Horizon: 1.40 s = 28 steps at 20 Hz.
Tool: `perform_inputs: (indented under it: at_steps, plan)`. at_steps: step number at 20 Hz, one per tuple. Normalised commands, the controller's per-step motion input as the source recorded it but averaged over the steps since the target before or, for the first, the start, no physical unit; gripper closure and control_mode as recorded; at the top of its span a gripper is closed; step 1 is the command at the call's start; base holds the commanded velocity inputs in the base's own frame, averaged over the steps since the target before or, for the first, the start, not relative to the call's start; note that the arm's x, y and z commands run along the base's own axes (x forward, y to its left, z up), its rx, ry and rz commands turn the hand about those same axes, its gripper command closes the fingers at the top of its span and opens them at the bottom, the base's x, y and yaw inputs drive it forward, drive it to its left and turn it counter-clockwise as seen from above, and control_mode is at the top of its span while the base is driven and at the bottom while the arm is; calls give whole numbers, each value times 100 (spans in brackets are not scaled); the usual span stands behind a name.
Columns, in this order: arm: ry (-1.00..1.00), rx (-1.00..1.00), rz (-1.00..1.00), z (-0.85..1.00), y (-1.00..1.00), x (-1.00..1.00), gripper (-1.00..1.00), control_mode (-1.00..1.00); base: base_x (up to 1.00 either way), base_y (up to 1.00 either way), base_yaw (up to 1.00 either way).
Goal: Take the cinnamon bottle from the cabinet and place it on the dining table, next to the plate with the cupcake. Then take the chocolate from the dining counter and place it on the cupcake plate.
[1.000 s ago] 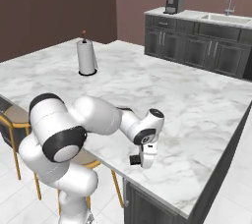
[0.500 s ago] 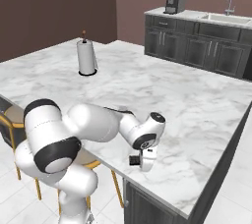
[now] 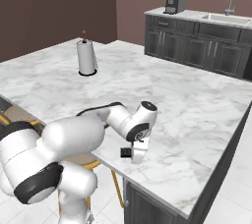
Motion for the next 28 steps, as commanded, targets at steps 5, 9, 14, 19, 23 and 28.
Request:
perform_inputs:
  at_steps: [5, 9, 14, 19, 23, 28]
  plan:
    - [1, -9, 0, 43, 68, 0, 100, -100, 0, 0, 0]
    - [0, -6, 0, 28, 69, 0, 100, -100, 0, 0, 0]
    - [0, -6, 0, 24, 71, 1, 100, -100, 0, 0, 0]
    - [2, 0, 0, 26, 55, 28, 100, -100, 0, 0, 0]
    - [8, 0, 0, 18, 48, 33, 100, -100, 0, 0, 0]
    - [6, 0, 4, 5, 38, 34, 100, -100, 0, 0, 0]
